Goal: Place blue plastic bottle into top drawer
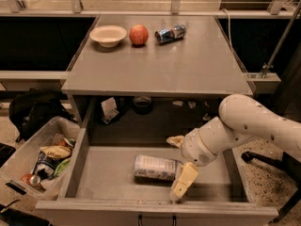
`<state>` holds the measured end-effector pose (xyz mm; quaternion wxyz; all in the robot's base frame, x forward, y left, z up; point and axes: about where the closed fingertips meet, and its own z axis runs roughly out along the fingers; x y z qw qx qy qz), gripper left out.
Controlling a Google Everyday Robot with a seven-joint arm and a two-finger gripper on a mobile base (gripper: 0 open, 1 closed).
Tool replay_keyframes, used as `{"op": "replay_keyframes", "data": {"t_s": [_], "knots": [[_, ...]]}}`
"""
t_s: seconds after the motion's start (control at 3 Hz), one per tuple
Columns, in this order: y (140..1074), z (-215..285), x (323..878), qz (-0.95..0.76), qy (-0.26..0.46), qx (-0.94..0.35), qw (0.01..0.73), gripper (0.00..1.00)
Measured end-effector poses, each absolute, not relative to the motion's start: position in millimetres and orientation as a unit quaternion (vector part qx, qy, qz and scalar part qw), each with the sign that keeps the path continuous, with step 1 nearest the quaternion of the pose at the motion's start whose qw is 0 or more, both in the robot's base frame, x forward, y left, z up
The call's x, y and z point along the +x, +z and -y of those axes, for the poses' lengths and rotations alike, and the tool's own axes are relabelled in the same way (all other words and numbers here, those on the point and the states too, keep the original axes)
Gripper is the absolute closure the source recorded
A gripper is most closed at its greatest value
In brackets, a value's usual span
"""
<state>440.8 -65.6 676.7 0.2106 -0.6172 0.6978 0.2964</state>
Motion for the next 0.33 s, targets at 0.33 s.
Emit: {"op": "replay_keyframes", "data": {"t_s": [0.33], "knots": [[676.7, 65.6, 440.8, -0.698, 0.296, -0.617, 0.211, 0.00]]}}
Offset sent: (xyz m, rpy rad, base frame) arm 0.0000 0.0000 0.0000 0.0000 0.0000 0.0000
